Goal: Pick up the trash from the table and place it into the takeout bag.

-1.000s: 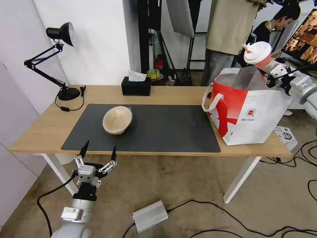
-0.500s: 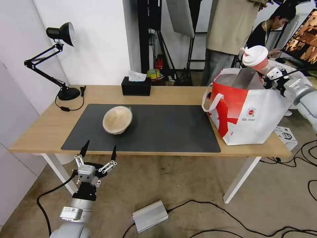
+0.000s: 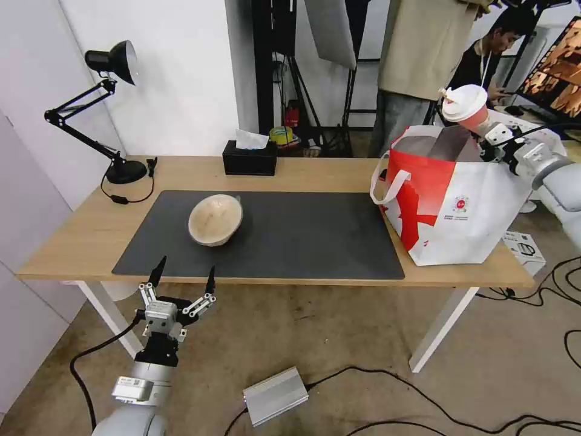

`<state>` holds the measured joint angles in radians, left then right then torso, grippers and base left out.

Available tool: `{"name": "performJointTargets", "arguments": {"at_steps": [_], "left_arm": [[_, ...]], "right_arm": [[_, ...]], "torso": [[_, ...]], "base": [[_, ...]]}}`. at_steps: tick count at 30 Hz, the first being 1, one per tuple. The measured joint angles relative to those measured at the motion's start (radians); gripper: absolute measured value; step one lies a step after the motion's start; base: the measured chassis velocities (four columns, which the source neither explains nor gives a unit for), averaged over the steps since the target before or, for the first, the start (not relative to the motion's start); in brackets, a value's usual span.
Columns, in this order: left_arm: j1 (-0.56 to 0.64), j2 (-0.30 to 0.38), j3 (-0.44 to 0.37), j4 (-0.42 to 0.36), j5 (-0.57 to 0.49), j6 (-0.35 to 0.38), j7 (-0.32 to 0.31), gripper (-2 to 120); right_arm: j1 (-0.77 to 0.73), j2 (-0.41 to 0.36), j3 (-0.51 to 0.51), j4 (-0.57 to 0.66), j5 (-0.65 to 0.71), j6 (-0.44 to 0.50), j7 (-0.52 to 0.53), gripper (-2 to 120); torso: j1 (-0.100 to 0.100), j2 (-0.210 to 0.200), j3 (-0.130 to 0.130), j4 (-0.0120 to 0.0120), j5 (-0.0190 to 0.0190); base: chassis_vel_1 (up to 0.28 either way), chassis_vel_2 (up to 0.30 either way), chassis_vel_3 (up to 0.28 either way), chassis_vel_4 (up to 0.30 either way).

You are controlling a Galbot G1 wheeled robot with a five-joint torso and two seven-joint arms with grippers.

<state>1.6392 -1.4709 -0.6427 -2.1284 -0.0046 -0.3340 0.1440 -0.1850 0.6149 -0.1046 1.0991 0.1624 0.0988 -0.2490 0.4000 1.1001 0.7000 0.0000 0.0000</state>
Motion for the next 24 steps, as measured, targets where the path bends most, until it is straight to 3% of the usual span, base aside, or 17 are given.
{"name": "performJointTargets", "arguments": {"at_steps": [8,24], "left_arm": [[-0.002,-0.004,0.006,0.000,0.006,0.002,0.000,100],[0.001,-0.007,0.002,-0.007,0.007,0.003,0.001,100]], "right_arm": [[-0.017,-0.013,0.005,0.014,0.003,-0.001,0.000,10],[-0.028,-0.043,0.007,0.061,0.028,-0.008,0.006,69]], "torso": [[0.000,0.000,0.000,0.0000,0.0000],[0.000,0.000,0.000,0.0000,0.0000]], "base": [[0.000,0.000,0.000,0.000],[0.000,0.000,0.000,0.000]]}}
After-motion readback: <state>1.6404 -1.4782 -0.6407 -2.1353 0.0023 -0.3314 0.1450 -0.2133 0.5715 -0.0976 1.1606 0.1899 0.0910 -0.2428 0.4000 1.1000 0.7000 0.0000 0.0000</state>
